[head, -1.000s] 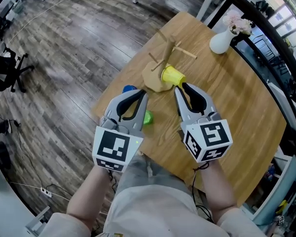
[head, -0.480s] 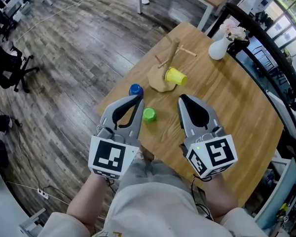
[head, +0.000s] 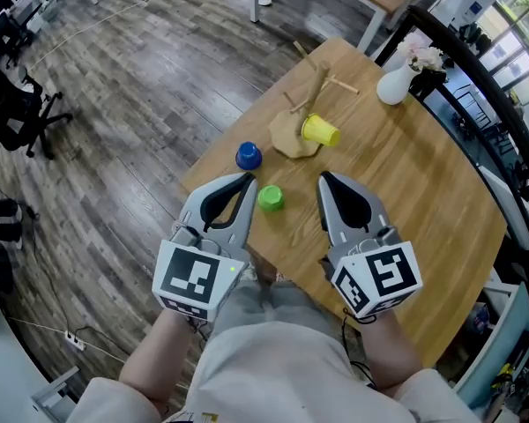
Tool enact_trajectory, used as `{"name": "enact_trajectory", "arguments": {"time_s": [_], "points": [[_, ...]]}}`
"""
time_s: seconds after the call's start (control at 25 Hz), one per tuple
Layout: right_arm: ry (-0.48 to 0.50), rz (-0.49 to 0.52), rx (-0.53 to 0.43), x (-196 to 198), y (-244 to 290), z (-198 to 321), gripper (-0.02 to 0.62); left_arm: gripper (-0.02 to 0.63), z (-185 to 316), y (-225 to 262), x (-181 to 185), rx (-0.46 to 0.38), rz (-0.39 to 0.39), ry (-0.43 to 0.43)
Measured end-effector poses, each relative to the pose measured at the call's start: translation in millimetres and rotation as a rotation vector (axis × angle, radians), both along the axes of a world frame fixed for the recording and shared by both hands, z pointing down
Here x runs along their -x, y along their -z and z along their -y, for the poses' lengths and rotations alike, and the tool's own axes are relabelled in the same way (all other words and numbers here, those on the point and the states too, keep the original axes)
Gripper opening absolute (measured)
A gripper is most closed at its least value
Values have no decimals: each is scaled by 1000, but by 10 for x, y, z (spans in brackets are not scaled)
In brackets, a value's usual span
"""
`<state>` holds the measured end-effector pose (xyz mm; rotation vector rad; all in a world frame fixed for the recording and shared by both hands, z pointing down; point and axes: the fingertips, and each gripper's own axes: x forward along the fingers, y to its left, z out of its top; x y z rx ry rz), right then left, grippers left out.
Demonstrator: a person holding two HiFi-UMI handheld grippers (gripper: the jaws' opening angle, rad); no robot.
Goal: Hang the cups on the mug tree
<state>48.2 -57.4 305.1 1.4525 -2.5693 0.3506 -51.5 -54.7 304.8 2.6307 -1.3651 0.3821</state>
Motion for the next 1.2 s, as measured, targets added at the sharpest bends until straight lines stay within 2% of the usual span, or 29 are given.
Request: {"name": "enact_trajectory", "arguments": {"time_s": [0.12, 0.56, 1.0, 1.2], "points": [[11, 1, 4, 42, -37, -9, 2, 2, -26, -39, 1, -15, 47, -8], [52, 24, 22, 243, -162, 71, 15, 2, 54, -254, 88, 32, 25, 7], [113, -59, 137, 437, -786, 177, 142, 2, 222, -696, 197, 104, 30, 28], [147, -90, 187, 533, -1200, 274, 171, 2, 322, -993, 258, 137, 37, 38]]}}
